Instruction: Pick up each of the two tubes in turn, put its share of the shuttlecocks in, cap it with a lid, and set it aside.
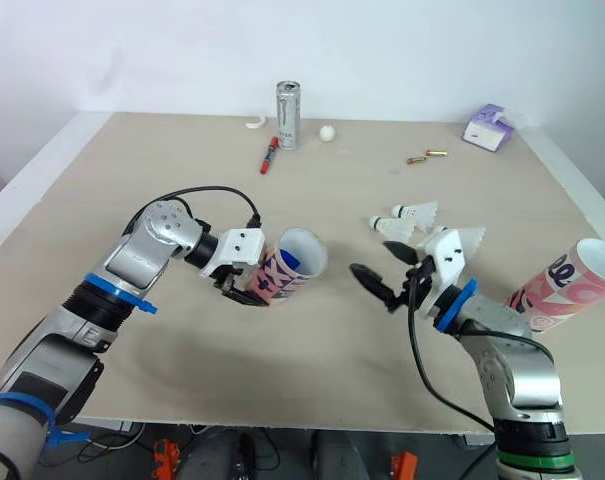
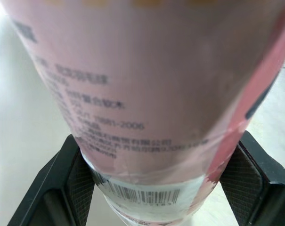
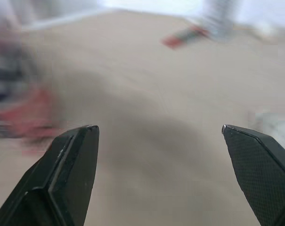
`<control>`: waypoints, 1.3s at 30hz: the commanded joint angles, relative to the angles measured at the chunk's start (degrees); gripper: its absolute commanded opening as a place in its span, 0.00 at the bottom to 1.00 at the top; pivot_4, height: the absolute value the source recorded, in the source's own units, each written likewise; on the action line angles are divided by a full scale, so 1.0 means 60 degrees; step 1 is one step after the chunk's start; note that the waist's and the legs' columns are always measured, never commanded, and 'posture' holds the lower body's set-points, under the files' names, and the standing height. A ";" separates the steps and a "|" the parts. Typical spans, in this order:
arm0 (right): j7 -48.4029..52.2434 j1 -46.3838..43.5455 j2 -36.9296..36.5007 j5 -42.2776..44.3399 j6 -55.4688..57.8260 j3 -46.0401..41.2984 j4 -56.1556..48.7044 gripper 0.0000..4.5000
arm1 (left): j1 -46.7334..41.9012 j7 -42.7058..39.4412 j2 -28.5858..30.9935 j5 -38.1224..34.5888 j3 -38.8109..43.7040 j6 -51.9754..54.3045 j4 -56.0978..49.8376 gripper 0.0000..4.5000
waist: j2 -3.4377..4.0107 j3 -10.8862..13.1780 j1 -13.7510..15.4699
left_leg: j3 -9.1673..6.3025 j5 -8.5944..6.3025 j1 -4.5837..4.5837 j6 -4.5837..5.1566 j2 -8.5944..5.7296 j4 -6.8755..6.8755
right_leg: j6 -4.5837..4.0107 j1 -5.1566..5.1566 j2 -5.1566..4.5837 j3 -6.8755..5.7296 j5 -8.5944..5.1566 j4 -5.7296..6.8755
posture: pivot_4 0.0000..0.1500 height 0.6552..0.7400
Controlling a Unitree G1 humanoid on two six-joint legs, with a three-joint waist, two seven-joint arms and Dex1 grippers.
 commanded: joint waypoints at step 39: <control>-0.1141 -0.4776 0.0649 -0.1992 0.0877 0.0615 0.5475 0.26 | 0.0180 0.0289 0.0118 -0.0278 -0.0429 0.1374 -0.1385 0.74 | 0.0005 -0.0002 -0.0033 | 0.0007 -0.0005 -0.0007 0.0008 -0.0008 -0.0002 | -0.0005 -0.0011 0.0014 0.0043 -0.0005 0.0010 | 1.00 1.00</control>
